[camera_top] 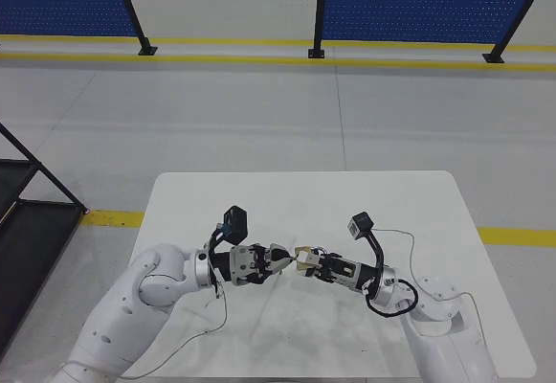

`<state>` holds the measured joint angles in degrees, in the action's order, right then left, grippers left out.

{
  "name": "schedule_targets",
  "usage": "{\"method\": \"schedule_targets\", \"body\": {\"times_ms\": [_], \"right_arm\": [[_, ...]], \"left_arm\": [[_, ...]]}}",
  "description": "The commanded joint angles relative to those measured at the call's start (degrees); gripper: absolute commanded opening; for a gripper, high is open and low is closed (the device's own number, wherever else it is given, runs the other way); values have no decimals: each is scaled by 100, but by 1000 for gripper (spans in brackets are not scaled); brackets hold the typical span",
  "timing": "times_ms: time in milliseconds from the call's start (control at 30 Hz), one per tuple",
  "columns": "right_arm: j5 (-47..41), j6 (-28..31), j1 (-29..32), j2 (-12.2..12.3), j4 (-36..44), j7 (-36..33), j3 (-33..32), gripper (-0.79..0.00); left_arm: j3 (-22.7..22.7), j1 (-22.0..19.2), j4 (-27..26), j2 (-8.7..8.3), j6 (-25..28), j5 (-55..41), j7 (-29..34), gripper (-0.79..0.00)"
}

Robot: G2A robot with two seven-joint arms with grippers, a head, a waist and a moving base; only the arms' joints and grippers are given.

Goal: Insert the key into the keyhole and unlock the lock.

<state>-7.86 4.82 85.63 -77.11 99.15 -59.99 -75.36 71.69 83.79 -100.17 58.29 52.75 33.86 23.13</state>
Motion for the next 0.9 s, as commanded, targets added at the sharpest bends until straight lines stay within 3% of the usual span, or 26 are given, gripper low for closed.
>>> {"method": "schedule_targets", "body": {"times_ms": [0,867], "right_arm": [[0,0,0,0,0,0,0,-785],[0,0,0,0,0,0,0,-785]], "left_arm": [[26,36,-36,6,-1,300,-212,-785],[88,327,-255,44,-149,2353,-1927,-785]]}}
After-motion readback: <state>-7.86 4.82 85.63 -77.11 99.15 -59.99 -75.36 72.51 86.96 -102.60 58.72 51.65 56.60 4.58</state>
